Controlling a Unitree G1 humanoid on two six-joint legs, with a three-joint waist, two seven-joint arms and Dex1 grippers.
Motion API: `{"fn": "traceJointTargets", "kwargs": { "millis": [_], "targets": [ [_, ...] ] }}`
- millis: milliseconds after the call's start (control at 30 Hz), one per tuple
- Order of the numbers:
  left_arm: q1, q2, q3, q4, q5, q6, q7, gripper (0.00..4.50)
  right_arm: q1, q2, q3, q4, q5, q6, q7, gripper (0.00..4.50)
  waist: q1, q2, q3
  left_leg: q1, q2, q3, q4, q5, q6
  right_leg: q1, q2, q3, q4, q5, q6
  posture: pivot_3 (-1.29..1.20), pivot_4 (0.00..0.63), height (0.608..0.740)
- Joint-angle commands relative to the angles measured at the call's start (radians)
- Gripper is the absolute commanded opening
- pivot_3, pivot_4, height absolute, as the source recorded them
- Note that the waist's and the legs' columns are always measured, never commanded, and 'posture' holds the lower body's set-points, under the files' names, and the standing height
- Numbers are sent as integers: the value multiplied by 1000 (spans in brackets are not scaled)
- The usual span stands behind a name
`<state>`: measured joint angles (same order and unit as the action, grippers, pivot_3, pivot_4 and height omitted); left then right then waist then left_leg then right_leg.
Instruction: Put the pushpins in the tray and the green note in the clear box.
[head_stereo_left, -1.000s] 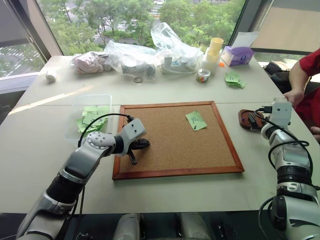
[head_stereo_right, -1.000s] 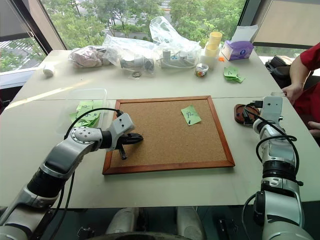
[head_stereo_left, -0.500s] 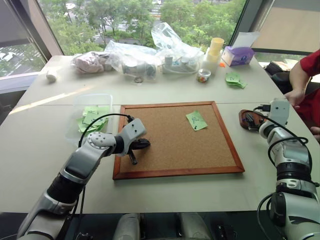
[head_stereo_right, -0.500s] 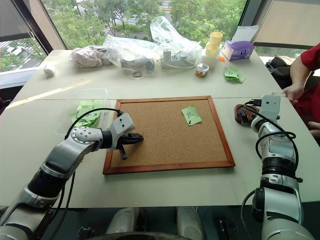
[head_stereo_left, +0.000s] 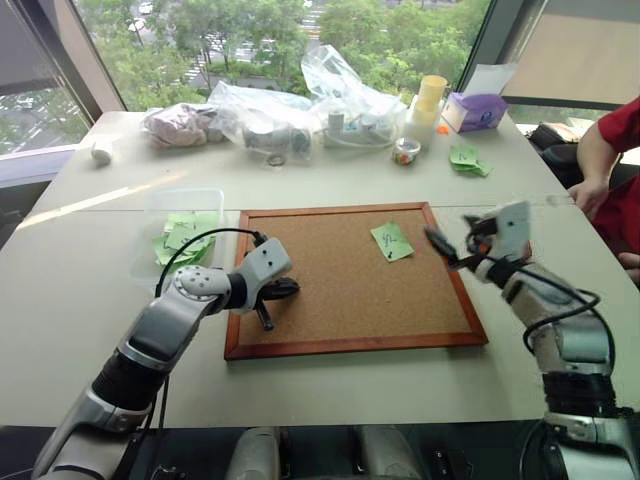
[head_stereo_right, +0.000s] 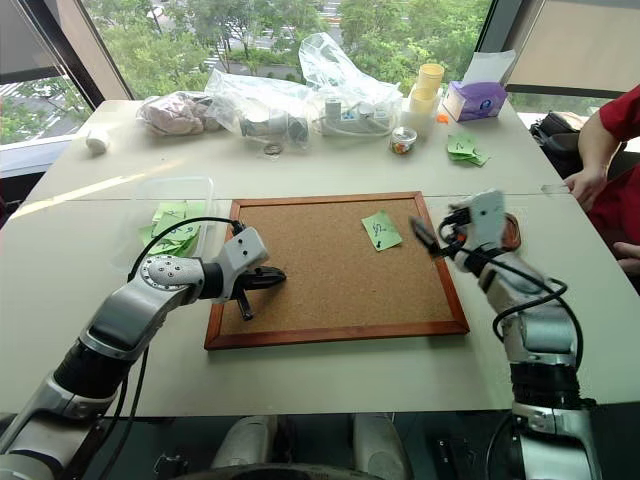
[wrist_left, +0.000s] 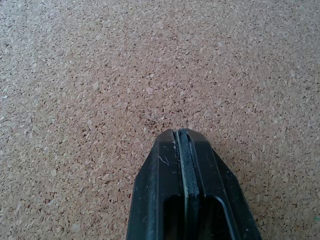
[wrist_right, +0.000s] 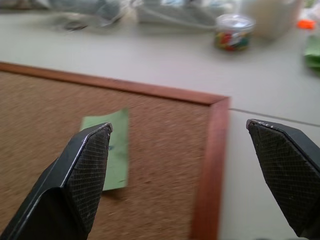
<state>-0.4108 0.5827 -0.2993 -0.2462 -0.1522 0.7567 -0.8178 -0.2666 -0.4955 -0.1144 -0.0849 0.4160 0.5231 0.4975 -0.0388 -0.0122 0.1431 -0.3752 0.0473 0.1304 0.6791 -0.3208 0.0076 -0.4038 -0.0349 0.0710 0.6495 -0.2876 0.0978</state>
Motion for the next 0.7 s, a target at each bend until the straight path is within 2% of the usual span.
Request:
{"fn": "traceJointTargets", "kwargs": {
  "millis": [33, 533, 633, 700],
  "targets": [
    [14, 1, -45, 32, 5, 15, -17, 0, -12, 17, 40, -54, 3, 23, 21, 4452, 0, 0, 0, 0, 0, 0, 0, 0, 0, 0, 0, 0, 0, -1, -1, 0, 150, 738],
    [29, -13, -41, 19, 3, 30, -1, 0, -75, 79, 129, 91, -85, -31, 59, 4452, 0, 0, 0, 0, -3, 0, -1, -1, 1, -1, -9, -9, 0, -2, -3, 0, 150, 738],
    [30, -14, -41, 17, 3, 32, 4, 0, -87, 79, 143, 131, -116, -38, 63, 3643, 0, 0, 0, 0, -3, 0, -1, -1, 1, -1, -13, -17, 0, -2, -3, 0, 150, 738],
    [31, -13, -40, 15, 2, 33, 6, 0, -84, 81, 147, 138, -125, -41, 65, 2681, 0, 0, 0, 0, -3, 0, -1, -1, 1, -1, -15, -19, 0, -2, -4, 0, 150, 738]
  ]
}}
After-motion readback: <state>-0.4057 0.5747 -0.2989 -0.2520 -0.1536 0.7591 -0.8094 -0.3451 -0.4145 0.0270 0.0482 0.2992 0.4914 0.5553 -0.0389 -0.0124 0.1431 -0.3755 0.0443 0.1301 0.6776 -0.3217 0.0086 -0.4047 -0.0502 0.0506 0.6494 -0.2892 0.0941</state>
